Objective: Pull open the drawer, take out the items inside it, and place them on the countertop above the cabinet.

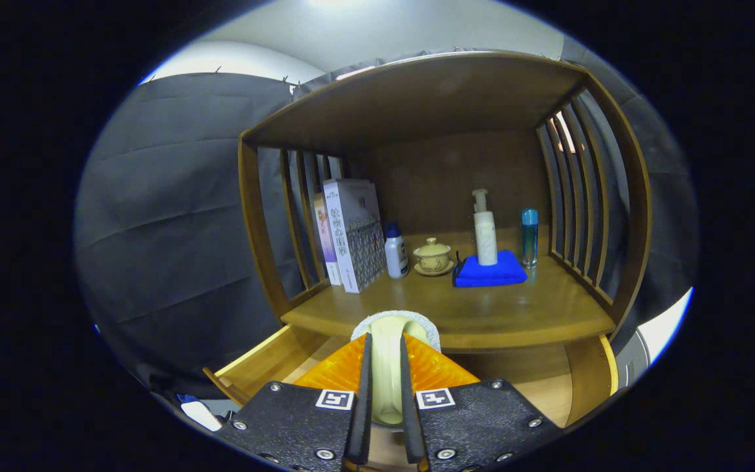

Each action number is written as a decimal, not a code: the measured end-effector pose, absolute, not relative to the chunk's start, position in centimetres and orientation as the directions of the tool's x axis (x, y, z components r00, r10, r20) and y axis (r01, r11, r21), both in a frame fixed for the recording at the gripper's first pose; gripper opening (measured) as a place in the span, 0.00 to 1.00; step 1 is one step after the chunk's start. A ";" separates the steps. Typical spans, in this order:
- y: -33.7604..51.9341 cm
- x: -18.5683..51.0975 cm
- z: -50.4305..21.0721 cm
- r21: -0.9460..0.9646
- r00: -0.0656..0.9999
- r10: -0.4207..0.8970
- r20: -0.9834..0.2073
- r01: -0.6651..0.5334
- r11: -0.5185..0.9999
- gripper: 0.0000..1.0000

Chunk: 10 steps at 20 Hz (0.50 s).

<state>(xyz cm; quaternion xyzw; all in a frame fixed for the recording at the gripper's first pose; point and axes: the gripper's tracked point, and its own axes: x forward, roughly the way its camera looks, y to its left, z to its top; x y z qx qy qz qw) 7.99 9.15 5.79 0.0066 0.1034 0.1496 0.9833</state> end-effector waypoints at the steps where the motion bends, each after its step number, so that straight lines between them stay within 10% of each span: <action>1: 9.2 8.4 6.2 0.049 0.935 0.294 -0.199 -0.290 0.956 0.21; 10: 8.0 13.4 10.1 0.127 0.962 0.227 -0.150 -0.209 0.970 0.21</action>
